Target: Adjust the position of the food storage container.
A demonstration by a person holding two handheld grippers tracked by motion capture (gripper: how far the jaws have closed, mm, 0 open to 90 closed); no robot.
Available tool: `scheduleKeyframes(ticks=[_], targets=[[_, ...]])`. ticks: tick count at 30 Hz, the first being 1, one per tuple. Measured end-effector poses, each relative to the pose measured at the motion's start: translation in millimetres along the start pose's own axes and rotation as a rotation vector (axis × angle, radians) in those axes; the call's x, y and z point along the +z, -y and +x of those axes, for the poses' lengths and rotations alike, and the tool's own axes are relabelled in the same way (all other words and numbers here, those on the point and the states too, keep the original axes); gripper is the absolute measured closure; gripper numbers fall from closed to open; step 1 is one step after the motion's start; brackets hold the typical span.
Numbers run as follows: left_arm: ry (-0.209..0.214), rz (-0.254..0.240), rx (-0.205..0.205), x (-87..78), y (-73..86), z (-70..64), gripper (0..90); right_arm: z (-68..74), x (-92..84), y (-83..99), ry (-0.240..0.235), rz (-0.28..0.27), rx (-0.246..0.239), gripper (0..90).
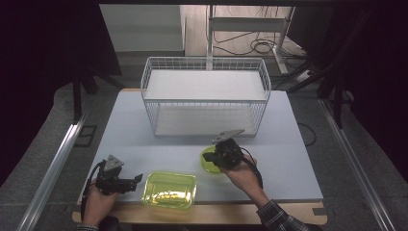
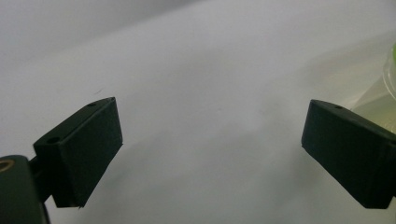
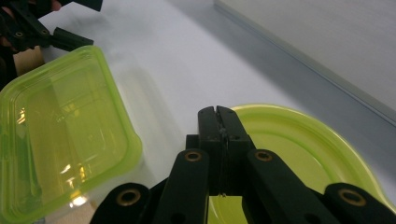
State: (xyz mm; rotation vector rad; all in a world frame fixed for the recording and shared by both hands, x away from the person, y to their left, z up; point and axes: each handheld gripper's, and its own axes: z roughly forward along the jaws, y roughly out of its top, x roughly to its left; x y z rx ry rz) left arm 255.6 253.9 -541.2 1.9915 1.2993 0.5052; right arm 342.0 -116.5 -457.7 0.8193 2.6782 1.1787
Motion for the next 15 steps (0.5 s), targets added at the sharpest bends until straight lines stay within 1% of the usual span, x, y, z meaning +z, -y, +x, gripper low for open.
scheduleKeyframes(ticks=[2, 3, 9, 14, 15], targets=[[0.0, 0.0, 0.001, 0.0, 0.0, 0.0, 5.1, 2.0, 2.9, -1.4, -0.005, 0.003, -0.005, 89.0], [-0.001, 0.0, 0.002, 0.0, 0.0, 0.0, 5.1, 5.8, 8.7, -3.8, -0.008, 0.015, -0.022, 89.0], [0.002, 0.0, 0.001, 0.0, 0.1, -0.1, 5.2, 13.3, 25.8, -7.5, -0.012, 0.041, -0.053, 89.0], [0.002, 0.002, 0.002, 0.2, 0.1, -0.2, 5.2, 15.4, 33.7, -8.4, -0.019, 0.053, -0.055, 89.0], [0.003, 0.003, 0.004, 0.3, 0.1, -0.4, 5.2, 15.8, 37.2, -8.5, -0.015, 0.063, -0.063, 89.0]])
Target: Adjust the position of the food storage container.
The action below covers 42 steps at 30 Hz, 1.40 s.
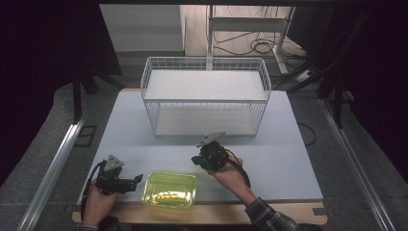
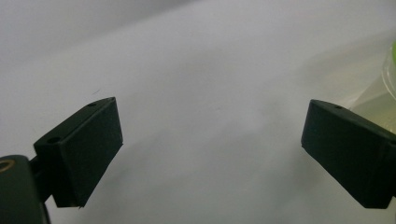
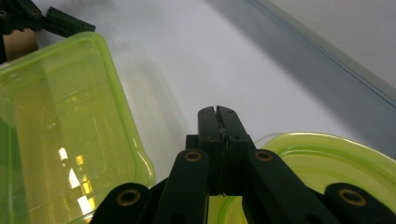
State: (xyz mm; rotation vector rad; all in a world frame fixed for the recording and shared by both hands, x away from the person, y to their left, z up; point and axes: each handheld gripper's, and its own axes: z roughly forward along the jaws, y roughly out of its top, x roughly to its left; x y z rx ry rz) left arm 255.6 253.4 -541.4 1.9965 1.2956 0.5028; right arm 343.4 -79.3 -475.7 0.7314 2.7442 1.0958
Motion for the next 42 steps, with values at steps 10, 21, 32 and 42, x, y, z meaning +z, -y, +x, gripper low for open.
scheduleKeyframes(ticks=[10, 21, 32, 42], targets=[[0.002, 0.003, 0.003, 0.6, -0.2, -0.8, 5.3, -8.2, -3.3, 6.0, 0.033, 0.015, 0.01, 89.1], [0.005, 0.014, 0.008, 1.9, -0.2, -1.7, 5.3, -26.2, -24.4, 28.7, 0.069, 0.001, 0.077, 89.0], [0.011, 0.024, 0.008, 3.0, -0.2, -2.3, 5.5, -44.3, -46.2, 48.6, 0.121, -0.014, 0.133, 88.8], [0.021, 0.032, 0.004, 3.6, -0.3, -2.8, 6.0, -62.7, -68.0, 68.0, 0.177, -0.029, 0.193, 88.1]])
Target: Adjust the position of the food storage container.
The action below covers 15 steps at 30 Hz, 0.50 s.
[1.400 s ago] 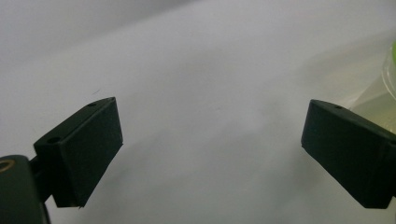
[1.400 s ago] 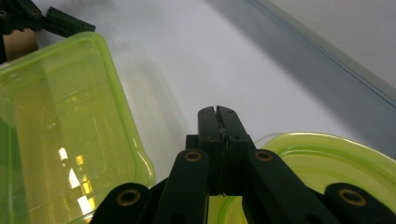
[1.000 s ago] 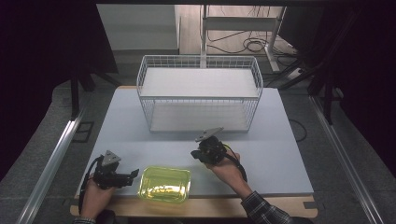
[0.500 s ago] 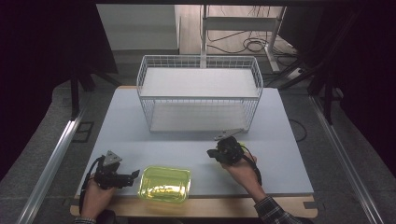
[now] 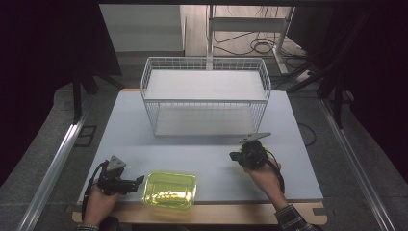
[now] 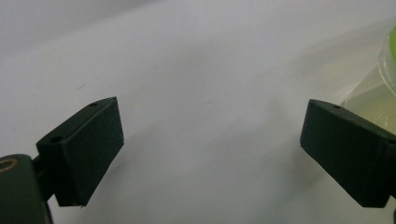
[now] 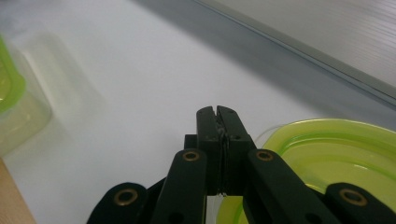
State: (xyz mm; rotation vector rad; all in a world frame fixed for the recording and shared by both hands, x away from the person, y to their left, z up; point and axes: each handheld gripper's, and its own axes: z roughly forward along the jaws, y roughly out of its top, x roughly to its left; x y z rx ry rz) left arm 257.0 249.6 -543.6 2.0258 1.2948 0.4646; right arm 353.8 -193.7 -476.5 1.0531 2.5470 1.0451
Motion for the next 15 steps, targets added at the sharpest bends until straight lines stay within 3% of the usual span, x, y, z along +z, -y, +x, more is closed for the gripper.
scheduleKeyframes(ticks=[15], targets=[[0.009, 0.01, 0.008, 0.9, -0.4, -2.3, 7.0, -43.5, -31.8, 25.5, 0.096, -0.029, 0.101, 88.1]])
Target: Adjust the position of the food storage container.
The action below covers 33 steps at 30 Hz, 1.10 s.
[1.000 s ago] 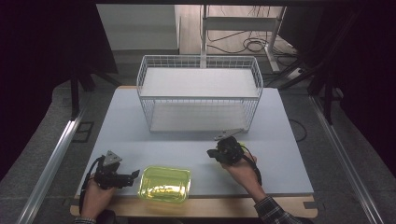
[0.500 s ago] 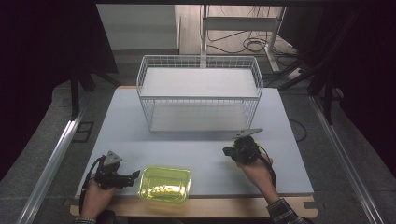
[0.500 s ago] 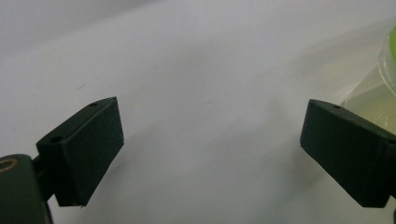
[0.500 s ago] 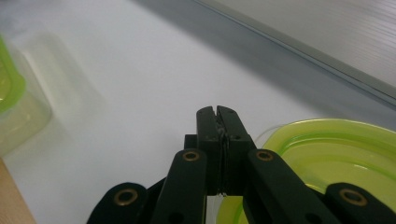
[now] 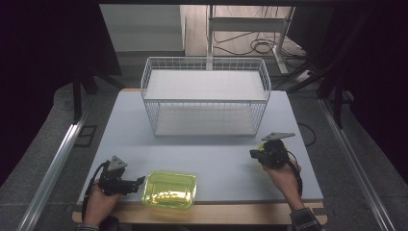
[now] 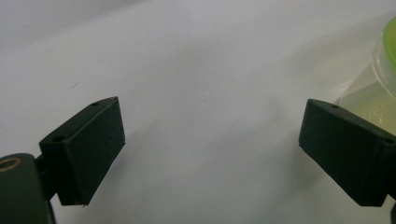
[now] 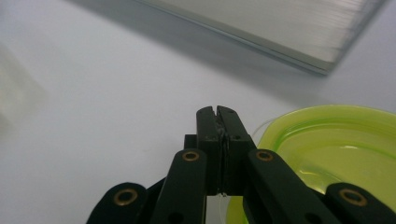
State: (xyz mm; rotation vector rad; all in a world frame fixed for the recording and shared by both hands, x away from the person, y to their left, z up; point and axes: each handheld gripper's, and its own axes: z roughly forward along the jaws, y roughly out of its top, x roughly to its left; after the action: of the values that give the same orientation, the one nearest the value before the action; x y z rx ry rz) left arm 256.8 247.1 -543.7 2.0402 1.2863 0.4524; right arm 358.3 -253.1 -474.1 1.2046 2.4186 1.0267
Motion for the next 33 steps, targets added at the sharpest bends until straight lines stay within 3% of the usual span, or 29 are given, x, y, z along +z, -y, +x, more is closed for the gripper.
scheduleKeyframes(ticks=[6, 13, 19, 22, 26, 33], targets=[[-0.004, 0.01, -0.004, -0.6, -0.8, -1.2, 7.0, -10.1, -5.6, 5.6, 0.024, -0.014, 0.036, 88.1], [-0.016, 0.016, 0.002, -10.5, -0.2, -2.5, 10.5, 2.0, -10.7, 7.8, 0.003, -0.039, 0.013, 87.4], [-0.016, 0.037, 0.022, -22.0, 6.0, -9.8, 34.4, 14.3, -14.5, 10.9, -0.018, -0.046, -0.017, 87.3], [0.025, 0.039, -0.004, -30.3, 10.6, -15.6, 52.9, 23.2, -15.5, 14.5, -0.039, -0.042, -0.029, 87.4], [0.082, 0.073, 0.014, -33.3, 14.4, -21.1, 74.1, 33.0, -15.2, 19.5, -0.065, -0.026, -0.043, 87.4], [0.126, 0.115, 0.051, -37.4, 17.2, -31.9, 88.6, 52.0, -12.5, 26.2, -0.105, -0.003, -0.047, 88.3]])
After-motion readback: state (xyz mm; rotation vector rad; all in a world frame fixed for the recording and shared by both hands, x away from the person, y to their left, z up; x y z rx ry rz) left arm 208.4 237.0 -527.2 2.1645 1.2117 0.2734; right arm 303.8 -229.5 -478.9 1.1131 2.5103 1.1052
